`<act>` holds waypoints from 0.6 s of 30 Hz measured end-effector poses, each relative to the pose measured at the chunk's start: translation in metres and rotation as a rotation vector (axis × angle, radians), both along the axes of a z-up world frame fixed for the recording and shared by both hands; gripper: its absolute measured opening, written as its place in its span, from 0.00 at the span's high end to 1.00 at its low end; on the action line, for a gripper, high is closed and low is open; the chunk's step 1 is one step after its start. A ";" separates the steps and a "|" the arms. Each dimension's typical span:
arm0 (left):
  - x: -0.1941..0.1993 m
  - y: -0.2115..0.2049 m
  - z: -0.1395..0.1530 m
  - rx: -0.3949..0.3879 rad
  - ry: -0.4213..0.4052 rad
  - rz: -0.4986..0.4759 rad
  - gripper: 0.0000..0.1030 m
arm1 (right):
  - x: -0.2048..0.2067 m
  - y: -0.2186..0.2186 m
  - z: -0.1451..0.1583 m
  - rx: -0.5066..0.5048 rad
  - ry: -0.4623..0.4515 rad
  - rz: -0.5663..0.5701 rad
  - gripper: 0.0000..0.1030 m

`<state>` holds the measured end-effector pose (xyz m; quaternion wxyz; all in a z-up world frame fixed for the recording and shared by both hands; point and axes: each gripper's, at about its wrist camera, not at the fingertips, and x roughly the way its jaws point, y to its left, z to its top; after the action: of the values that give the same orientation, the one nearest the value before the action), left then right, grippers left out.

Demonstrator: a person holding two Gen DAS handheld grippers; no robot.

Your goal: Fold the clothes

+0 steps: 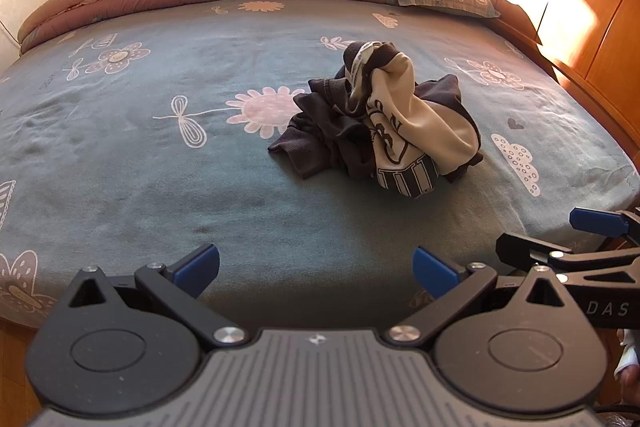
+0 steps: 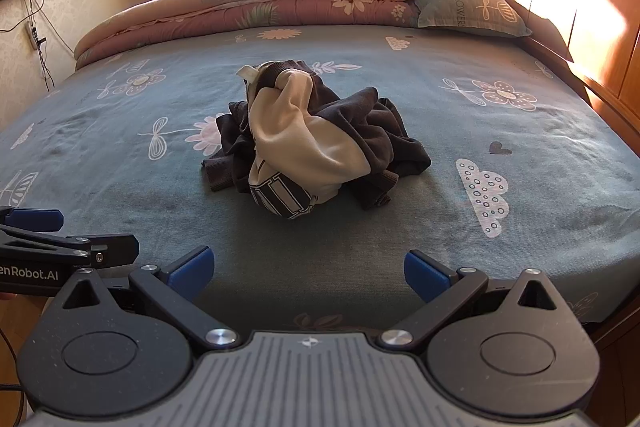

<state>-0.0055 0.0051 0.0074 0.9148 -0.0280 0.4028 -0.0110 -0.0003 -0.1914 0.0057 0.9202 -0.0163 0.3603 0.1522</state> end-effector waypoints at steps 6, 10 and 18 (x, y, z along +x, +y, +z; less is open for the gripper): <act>0.000 0.000 -0.001 0.003 0.001 0.004 0.01 | -0.001 0.001 0.000 -0.002 0.001 0.002 0.00; -0.001 0.001 -0.001 0.004 -0.002 0.004 0.01 | -0.001 0.002 0.000 -0.003 0.002 0.003 0.00; 0.000 0.000 -0.003 0.002 0.006 -0.001 0.01 | 0.000 0.001 -0.001 -0.003 0.008 0.002 0.00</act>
<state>-0.0056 0.0051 0.0049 0.9136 -0.0271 0.4055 -0.0108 -0.0003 -0.1906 0.0047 0.9186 -0.0173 0.3641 0.1525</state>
